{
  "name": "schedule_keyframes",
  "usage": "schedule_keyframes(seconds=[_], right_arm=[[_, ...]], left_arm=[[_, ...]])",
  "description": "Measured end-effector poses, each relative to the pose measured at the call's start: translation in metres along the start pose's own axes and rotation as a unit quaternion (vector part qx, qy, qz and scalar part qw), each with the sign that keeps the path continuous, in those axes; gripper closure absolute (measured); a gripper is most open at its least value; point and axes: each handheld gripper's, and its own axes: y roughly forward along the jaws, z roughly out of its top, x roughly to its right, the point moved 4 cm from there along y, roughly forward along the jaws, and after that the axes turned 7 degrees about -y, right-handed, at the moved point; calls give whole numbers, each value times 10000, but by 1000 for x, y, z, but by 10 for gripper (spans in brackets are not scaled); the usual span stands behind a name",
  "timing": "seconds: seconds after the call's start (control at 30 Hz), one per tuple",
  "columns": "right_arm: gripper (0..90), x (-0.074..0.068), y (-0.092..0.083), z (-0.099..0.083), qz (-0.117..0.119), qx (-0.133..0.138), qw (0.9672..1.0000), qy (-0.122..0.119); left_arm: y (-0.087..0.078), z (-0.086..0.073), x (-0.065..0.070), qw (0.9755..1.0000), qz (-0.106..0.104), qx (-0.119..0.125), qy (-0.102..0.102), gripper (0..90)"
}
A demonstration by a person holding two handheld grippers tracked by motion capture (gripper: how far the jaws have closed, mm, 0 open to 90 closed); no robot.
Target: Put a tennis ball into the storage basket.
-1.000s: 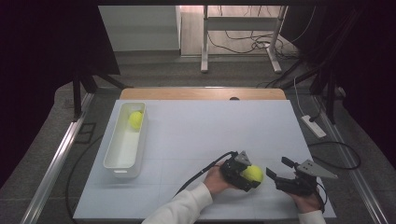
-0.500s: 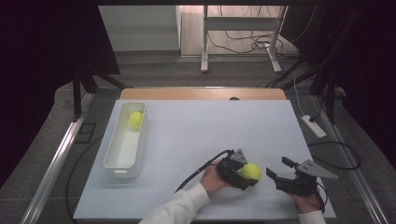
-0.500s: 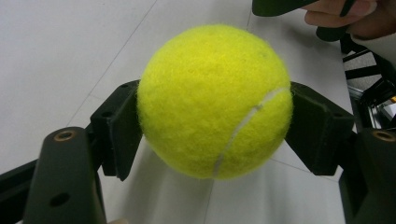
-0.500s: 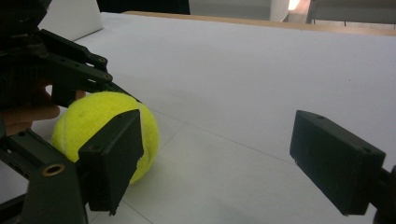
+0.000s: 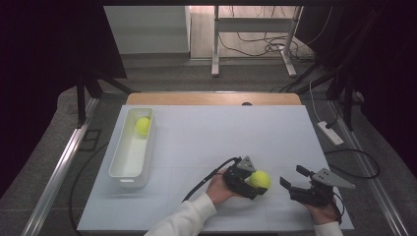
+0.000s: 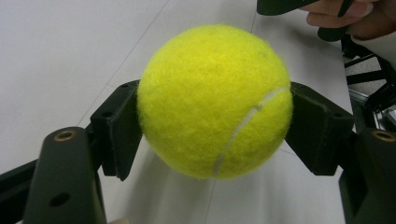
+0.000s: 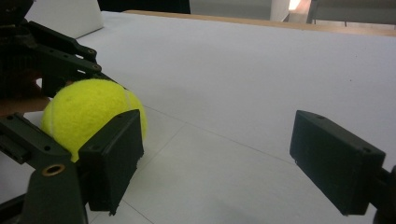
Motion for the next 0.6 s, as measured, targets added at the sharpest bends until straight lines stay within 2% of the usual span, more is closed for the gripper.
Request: schedule_keyframes(seconds=[0.1,0.4,0.6], right_arm=[[169,0,0,0,-3,-1,10000,-6],[169,0,0,0,7,-14,10000,-12],[169,0,0,0,3,-20,10000,-17]], left_arm=[[-4,0,-1,10000,56,20,31,270],[-15,-1,-6,9996,203,134,-148,269],[-21,-2,-9,9994,265,169,-171,269]])
